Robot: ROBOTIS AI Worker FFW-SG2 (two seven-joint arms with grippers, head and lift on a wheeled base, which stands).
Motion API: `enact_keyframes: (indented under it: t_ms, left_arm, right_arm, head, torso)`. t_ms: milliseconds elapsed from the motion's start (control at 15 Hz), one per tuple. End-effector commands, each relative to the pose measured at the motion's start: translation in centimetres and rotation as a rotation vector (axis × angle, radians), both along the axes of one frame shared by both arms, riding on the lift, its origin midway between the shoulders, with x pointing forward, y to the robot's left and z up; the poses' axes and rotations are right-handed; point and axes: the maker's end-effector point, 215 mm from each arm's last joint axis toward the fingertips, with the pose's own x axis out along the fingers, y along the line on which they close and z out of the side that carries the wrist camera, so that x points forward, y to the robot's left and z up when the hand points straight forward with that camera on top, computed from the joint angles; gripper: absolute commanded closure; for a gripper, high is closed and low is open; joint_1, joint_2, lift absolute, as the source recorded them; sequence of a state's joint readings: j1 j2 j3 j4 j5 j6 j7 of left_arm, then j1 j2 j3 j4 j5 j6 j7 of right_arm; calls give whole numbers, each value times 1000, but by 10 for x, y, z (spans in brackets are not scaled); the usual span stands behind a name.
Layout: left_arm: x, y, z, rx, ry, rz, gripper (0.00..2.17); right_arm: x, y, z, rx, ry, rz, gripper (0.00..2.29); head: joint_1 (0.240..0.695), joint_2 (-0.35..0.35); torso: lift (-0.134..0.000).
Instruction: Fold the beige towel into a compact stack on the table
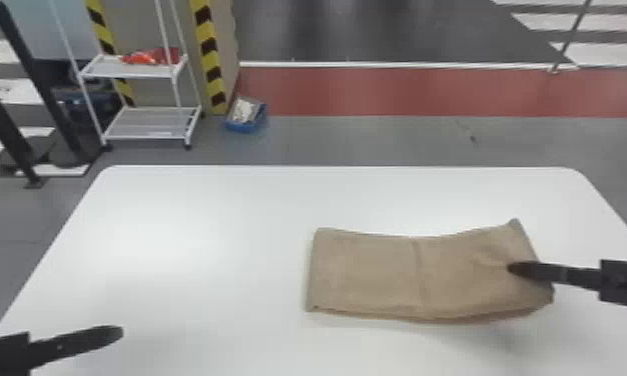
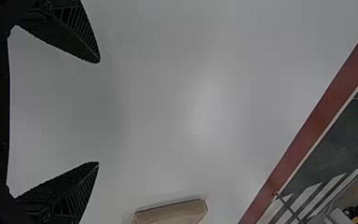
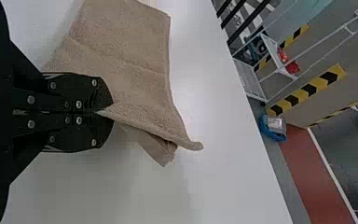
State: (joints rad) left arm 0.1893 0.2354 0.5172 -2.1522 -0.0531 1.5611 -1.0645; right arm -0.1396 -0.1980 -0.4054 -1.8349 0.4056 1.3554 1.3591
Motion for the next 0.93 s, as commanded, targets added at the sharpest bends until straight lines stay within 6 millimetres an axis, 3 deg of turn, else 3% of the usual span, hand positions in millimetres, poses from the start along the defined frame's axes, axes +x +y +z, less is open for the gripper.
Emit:
enact_keyframes:
  t_ms: [0,133,267,467,667,867]
  left_arm:
    - [14,1,18,39,-166,12,90]
    - [35,8,38,132,-336,36,87]
    - [62,22,73,238,-552,116,76]
    - [81,31,111,272,-737,234,70]
    - [89,28,109,270,-770,286,60]
    - [88,22,98,247,-755,291,73]
  right_arm:
    - [1,14,17,43,-24,5,1511]
    - [2,30,29,79,-33,7,1511]
    - [6,46,42,118,-49,13,1511]
    - [11,59,53,153,-54,16,1511]
    - [18,78,66,203,-57,22,1511]
    - [30,115,83,237,-83,73,1511]
  head:
    - [695,16]
    - [695,37]
    - [695,67]
    - [695,113]
    - [695,128]
    - [695,146]
  torso:
    - [-124]
    - [-124]
    - [-124]
    - [-124]
    - [-124]
    - [-124]
